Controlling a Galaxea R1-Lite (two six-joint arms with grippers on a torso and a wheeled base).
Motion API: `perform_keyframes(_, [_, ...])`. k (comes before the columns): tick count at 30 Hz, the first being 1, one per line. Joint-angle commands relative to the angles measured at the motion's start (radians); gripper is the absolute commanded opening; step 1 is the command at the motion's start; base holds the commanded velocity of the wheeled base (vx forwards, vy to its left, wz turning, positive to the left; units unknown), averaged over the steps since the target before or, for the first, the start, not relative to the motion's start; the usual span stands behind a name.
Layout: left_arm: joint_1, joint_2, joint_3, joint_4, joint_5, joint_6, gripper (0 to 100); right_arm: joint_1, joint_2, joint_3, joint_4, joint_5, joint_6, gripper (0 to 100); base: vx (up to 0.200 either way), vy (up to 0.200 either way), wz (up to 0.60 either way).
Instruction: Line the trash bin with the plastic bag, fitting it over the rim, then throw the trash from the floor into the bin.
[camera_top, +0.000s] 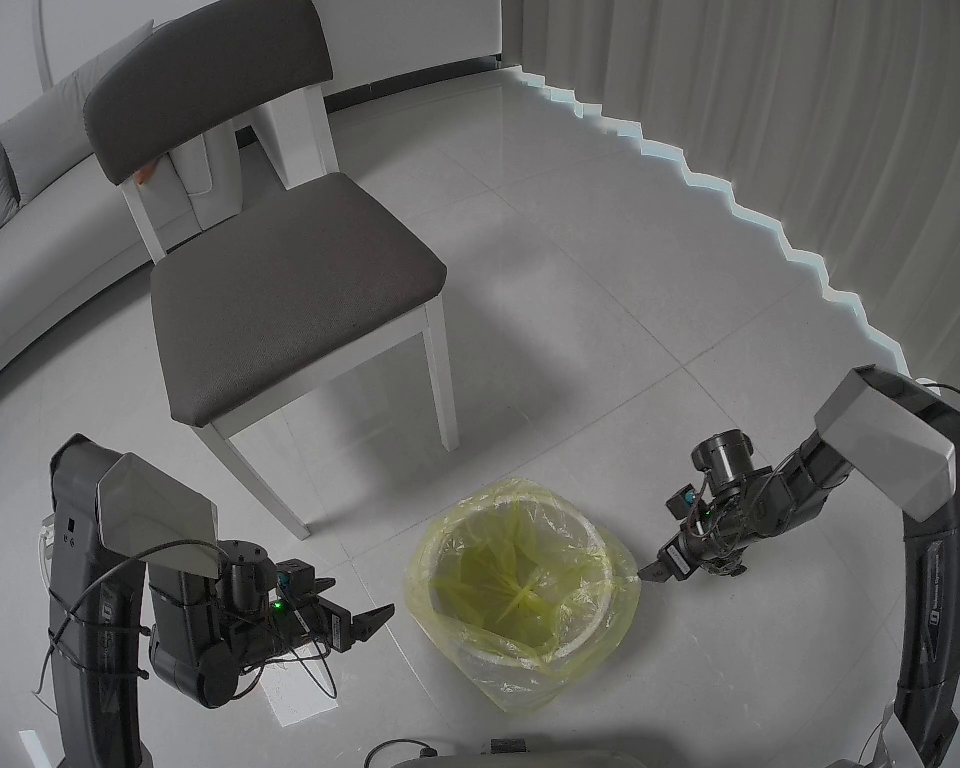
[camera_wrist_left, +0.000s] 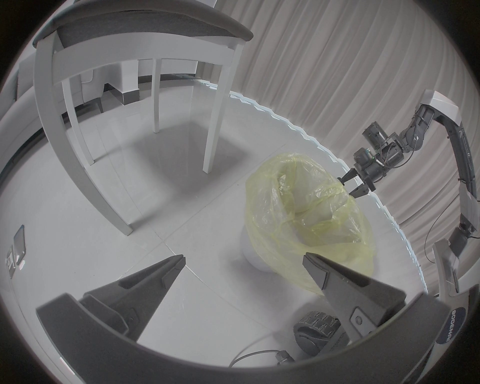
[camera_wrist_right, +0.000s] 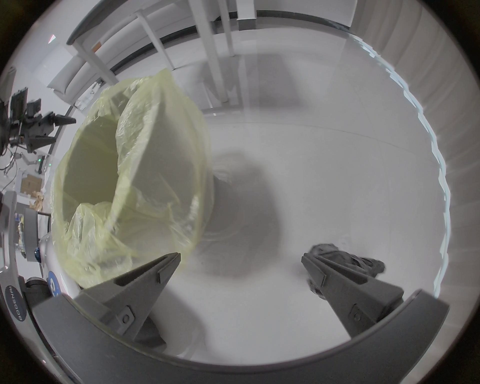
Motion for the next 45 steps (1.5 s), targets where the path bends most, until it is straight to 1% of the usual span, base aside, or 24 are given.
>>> perform_keyframes(1, [0.006,0.010,-0.001,-0.018,-0.002,0.000,100,-0.078,-0.086,0.041,0.006,0.002,-0.009,100,0.000,0.000,0.00])
perform_keyframes(2, [0.006,0.010,0.000,-0.018,-0.002,-0.001,100,-0.116,-0.078,0.038,0.004,-0.002,-0.013,100,0.000,0.000,0.00])
perform_keyframes(5, [0.006,0.010,0.006,-0.018,-0.001,-0.001,100,-0.176,-0.050,0.021,-0.004,-0.012,-0.024,100,0.000,0.000,0.00])
perform_keyframes(9, [0.006,0.005,0.011,-0.018,0.001,0.000,100,-0.221,-0.006,-0.025,0.002,-0.018,-0.033,100,0.000,0.000,0.00])
perform_keyframes(13, [0.004,-0.005,0.011,-0.018,0.004,0.003,100,-0.247,0.079,-0.120,0.007,-0.056,-0.064,100,0.000,0.000,0.00])
perform_keyframes(16, [0.003,-0.021,0.022,-0.018,0.004,0.003,100,-0.251,0.146,-0.207,0.029,-0.070,-0.078,100,0.000,0.000,0.00])
perform_keyframes(19, [0.006,-0.028,0.029,-0.018,0.004,0.003,100,-0.250,0.204,-0.315,0.105,-0.085,-0.079,100,0.000,0.000,0.00])
perform_keyframes(20, [0.006,-0.028,0.029,-0.018,0.004,0.003,100,-0.250,0.206,-0.319,0.110,-0.087,-0.079,100,0.000,0.000,0.00])
perform_keyframes(21, [0.007,-0.028,0.032,-0.018,0.005,0.003,100,-0.250,0.220,-0.370,0.162,-0.094,-0.079,100,0.000,0.000,0.00])
perform_keyframes(22, [0.007,-0.028,0.040,-0.018,0.010,0.003,100,-0.250,0.240,-0.456,0.260,-0.107,-0.075,100,0.000,0.000,0.00])
perform_keyframes(24, [0.010,-0.027,0.040,-0.018,0.012,0.003,100,-0.251,0.272,-0.552,0.352,-0.130,-0.076,100,0.000,0.000,0.00])
perform_keyframes(26, [0.010,-0.027,0.040,-0.018,0.012,0.003,100,-0.251,0.272,-0.552,0.352,-0.130,-0.076,100,0.000,0.000,0.00])
perform_keyframes(27, [0.016,-0.018,0.040,-0.018,0.010,0.003,100,-0.248,0.321,-0.678,0.444,-0.134,-0.071,100,0.000,0.000,0.00])
perform_keyframes(29, [0.015,-0.007,0.040,-0.018,0.012,0.005,100,-0.245,0.362,-0.729,0.460,-0.144,-0.075,100,0.000,0.000,0.00])
perform_keyframes(31, [0.016,0.001,0.040,-0.018,0.012,0.006,100,-0.244,0.382,-0.744,0.460,-0.157,-0.075,100,0.000,0.000,0.00])
perform_keyframes(34, [0.020,0.004,0.039,-0.018,0.012,0.006,100,-0.244,0.414,-0.760,0.460,-0.157,-0.073,100,0.000,0.000,0.00])
perform_keyframes(44, [0.027,0.013,0.029,-0.018,0.012,0.008,100,-0.247,0.424,-0.779,0.484,-0.159,-0.079,100,0.000,0.000,0.00])
perform_keyframes(45, [0.027,0.013,0.031,-0.018,0.012,0.008,100,-0.247,0.424,-0.781,0.486,-0.159,-0.079,0,0.000,0.000,0.00])
